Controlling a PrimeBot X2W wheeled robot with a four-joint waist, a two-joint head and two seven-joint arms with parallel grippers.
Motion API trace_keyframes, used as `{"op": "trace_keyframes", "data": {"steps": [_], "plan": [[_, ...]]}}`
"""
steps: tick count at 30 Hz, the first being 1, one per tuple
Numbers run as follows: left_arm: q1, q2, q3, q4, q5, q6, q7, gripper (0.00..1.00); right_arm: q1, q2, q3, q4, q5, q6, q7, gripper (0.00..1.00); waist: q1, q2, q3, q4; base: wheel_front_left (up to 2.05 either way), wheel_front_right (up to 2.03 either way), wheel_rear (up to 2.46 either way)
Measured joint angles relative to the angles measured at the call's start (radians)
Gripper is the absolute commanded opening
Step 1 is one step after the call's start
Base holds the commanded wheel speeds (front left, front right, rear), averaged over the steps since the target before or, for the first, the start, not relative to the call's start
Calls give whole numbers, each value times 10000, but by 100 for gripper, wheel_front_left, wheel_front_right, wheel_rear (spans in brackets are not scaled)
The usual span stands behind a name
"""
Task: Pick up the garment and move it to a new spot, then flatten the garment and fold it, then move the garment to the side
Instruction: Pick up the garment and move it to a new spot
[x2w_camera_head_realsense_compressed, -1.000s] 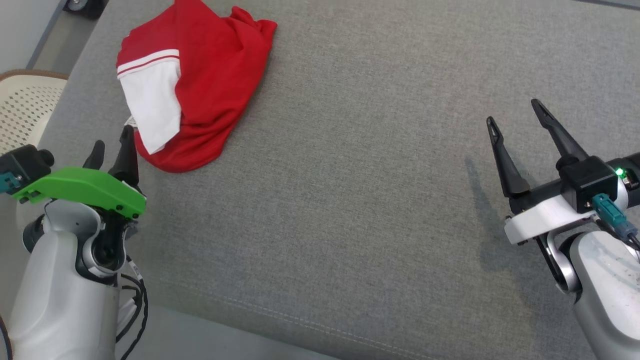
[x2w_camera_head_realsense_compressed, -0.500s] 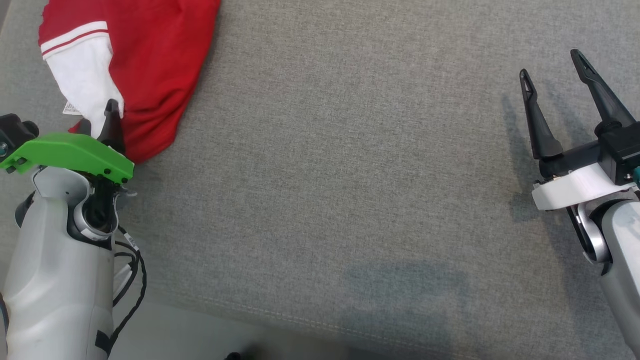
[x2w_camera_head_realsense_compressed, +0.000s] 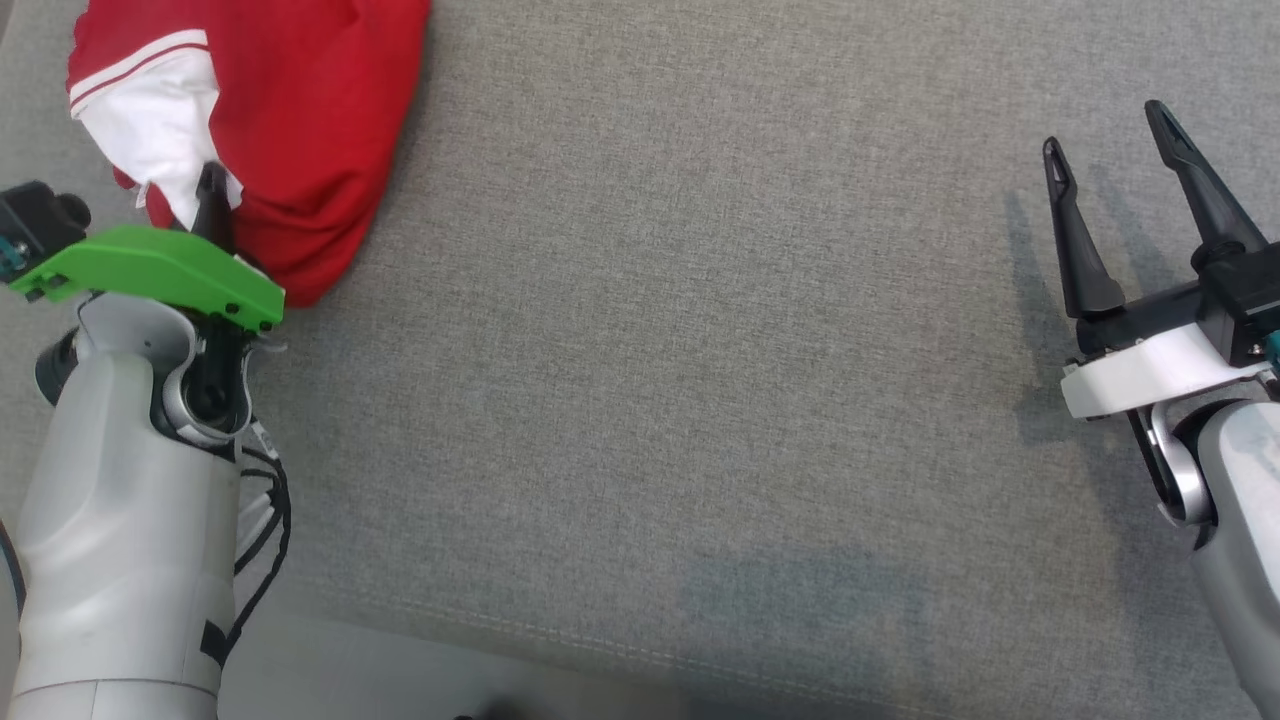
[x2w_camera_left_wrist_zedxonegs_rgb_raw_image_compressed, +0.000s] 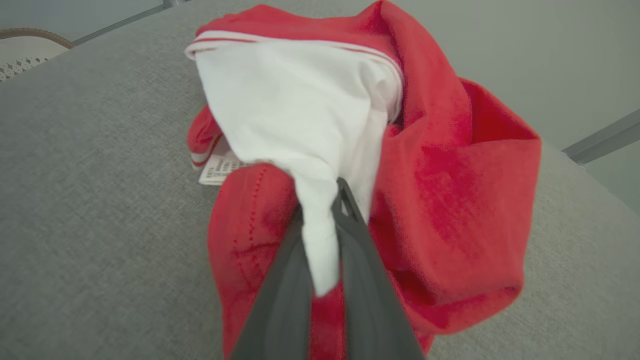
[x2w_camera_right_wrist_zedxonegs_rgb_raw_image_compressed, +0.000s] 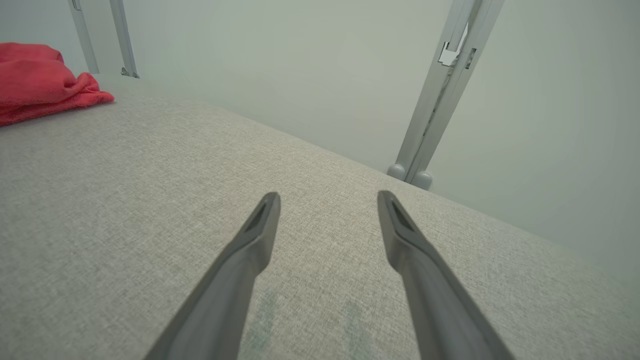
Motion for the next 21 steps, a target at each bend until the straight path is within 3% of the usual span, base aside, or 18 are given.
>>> {"op": "trace_keyframes", "data": {"steps": [9, 15, 21], "plan": [[-782, 15, -1526, -1252, 1147, -1181, -443, 0, 66, 619, 190, 399, 201, -73, -176, 100, 0, 0, -557, -68, 0, 0, 0], [-828, -397, -3346, -2288, 1739, -1523, -38, 0, 73, 1122, 313, 639, 502, -150, -272, 100, -1, 0, -956, -312, 0, 0, 0], [-768, -617, -5350, -3409, 1670, -1526, 943, 0, 81, 1555, 324, 708, 706, -174, -384, 100, -1, 0, -1325, -798, 0, 0, 0]]}}
